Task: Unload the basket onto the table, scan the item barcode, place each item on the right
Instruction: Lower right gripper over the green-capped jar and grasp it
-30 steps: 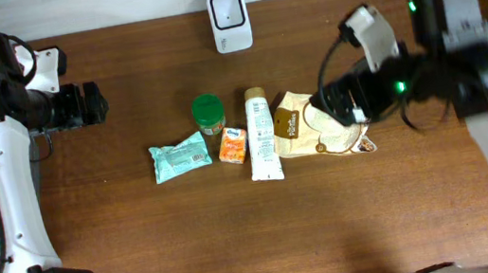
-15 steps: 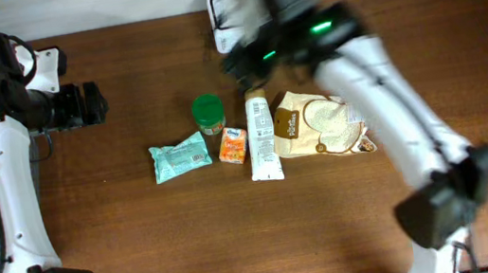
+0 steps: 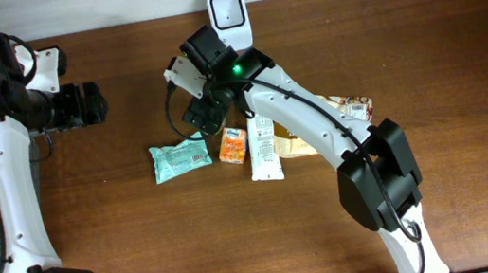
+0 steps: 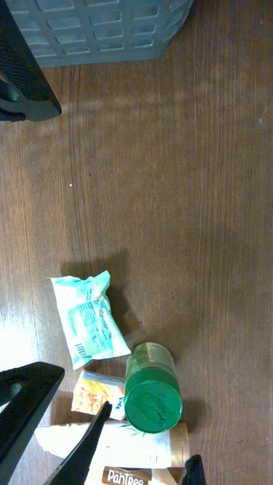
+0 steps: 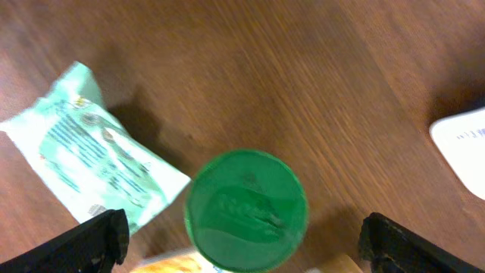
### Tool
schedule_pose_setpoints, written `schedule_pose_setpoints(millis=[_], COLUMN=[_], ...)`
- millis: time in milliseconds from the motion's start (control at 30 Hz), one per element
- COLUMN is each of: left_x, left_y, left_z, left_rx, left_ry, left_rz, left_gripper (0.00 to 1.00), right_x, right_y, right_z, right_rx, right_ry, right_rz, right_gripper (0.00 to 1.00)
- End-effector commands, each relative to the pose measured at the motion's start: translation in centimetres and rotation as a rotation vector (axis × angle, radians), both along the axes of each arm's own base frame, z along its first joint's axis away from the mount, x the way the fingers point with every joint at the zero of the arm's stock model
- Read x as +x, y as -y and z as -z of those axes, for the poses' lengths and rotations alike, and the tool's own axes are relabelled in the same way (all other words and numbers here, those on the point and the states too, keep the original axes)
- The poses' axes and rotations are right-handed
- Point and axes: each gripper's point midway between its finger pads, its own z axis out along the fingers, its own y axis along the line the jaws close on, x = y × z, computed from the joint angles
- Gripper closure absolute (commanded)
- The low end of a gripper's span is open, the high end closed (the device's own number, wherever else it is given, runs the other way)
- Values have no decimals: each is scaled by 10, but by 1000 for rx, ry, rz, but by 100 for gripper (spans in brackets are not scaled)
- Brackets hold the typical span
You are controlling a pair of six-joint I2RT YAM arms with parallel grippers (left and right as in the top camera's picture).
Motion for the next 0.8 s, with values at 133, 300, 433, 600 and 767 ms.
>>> schedule_pose_setpoints(millis=[133,300,433,600,767], left_x=[1,1,1,1,1], left_y=[1,1,1,1,1], left_z=[1,1,1,1,1], left_rx=[-6,-6,-6,-6,-6], left_ry=[2,2,2,2,2], left_rz=[22,22,22,22,22], left_gripper=[1,1,1,1,1], right_x=[-9,-5,4,6,5], right_y=[-9,-6,2,5,5], right_z=[22,43,50,59,66], right_rx=[16,-8,-1,19,17], right_ry=[-58,-76,-91,-127,-143], right_rz=[-39,-29,16,49,57], right_gripper=[2,2,2,1,14])
